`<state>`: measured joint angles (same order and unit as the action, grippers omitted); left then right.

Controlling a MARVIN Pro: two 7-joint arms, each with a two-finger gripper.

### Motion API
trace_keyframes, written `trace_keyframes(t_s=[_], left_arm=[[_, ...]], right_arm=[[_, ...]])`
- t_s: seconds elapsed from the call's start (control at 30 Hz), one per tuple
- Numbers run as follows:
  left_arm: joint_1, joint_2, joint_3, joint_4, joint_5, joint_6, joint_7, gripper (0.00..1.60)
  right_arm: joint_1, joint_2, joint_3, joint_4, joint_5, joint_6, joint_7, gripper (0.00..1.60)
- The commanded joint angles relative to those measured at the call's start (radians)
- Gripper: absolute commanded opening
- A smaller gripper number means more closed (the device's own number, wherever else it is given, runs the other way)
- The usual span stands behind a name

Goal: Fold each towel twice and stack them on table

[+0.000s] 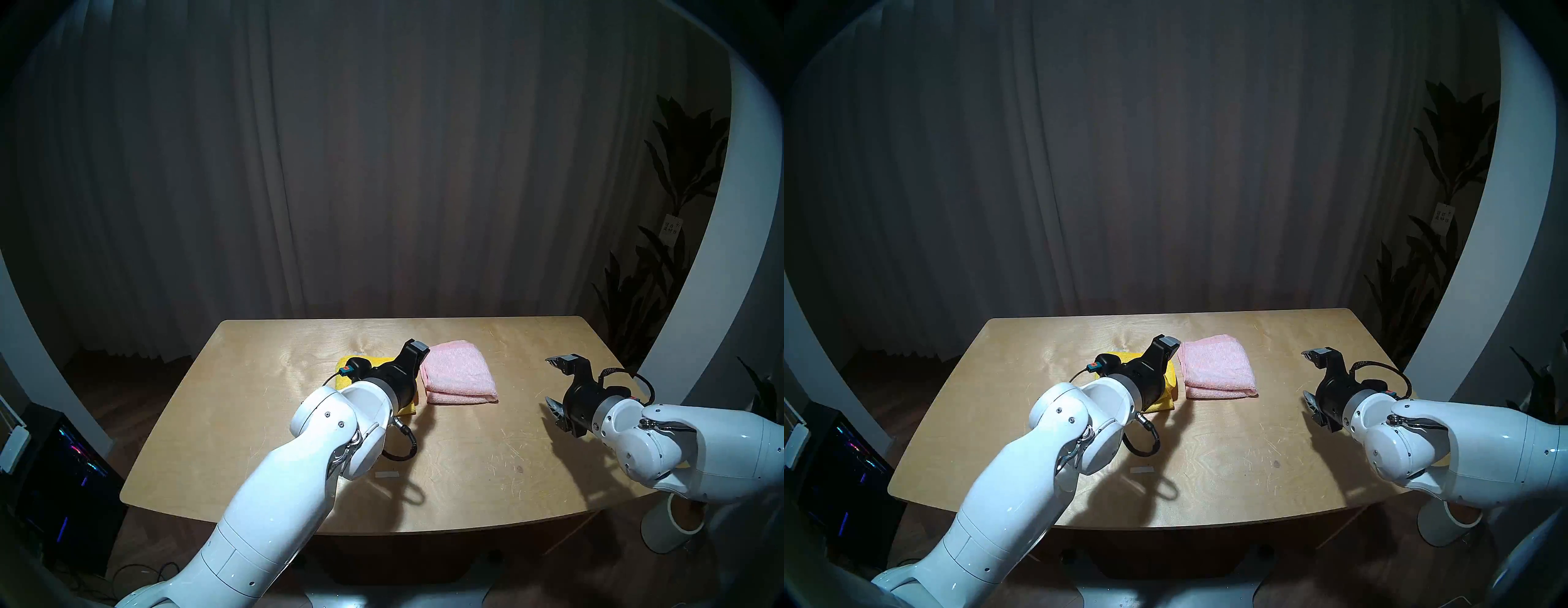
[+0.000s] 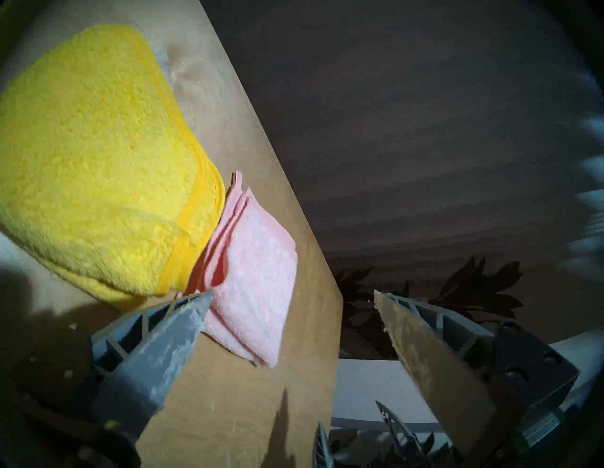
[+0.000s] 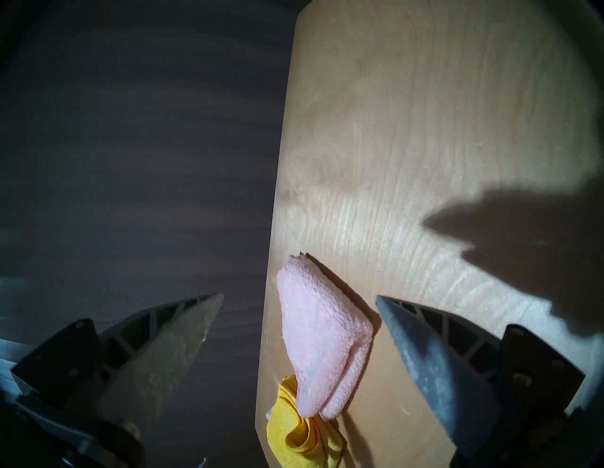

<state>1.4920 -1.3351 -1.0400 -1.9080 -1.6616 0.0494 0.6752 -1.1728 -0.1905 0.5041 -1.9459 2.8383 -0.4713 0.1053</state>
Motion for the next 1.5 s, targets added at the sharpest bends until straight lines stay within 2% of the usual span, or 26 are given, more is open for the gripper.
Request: trace_keyframes(t_s=[0.0,0.1,0.27,0.5,0.67,0.9,1.07,1.47], left_arm=[[0.006,-0.057,-0.009,0.006,-0.046,-0.031,0.013,1.6],[0.005,-0.057,-0.009,0.024,-0.046,-0.033,0.0,1.6],[0.0,-0.073,0.005,0.065,-0.053,-0.036,-0.025,1.6],[-0.037,-0.105,0.035,0.143,-0.073,-0.022,-0.038,1.6],[-0.054,-0.122,0.053,0.176,-0.069,-0.032,-0.043,1.6],[-0.096,-0.152,0.061,0.27,-0.046,-0.066,-0.043,1.6],[-0.114,-0.157,0.054,0.314,-0.057,-0.052,-0.092,1.6],[-0.161,-0.181,0.053,0.402,-0.04,-0.057,-0.109,1.6]], right_arm=[[0.049,-0.109,0.01,0.058,-0.08,-0.028,-0.038,1.6],[0.057,-0.129,0.007,0.071,-0.096,-0.018,-0.054,1.6],[0.068,-0.148,-0.005,0.095,-0.131,0.039,-0.083,1.6],[0.073,-0.17,-0.023,0.133,-0.164,0.094,-0.105,1.6],[0.074,-0.191,-0.021,0.155,-0.149,0.122,-0.116,1.6],[0.077,-0.22,-0.029,0.188,-0.161,0.148,-0.126,1.6],[0.087,-0.256,-0.038,0.231,-0.17,0.157,-0.147,1.6],[0.115,-0.312,-0.043,0.307,-0.179,0.206,-0.189,1.6]])
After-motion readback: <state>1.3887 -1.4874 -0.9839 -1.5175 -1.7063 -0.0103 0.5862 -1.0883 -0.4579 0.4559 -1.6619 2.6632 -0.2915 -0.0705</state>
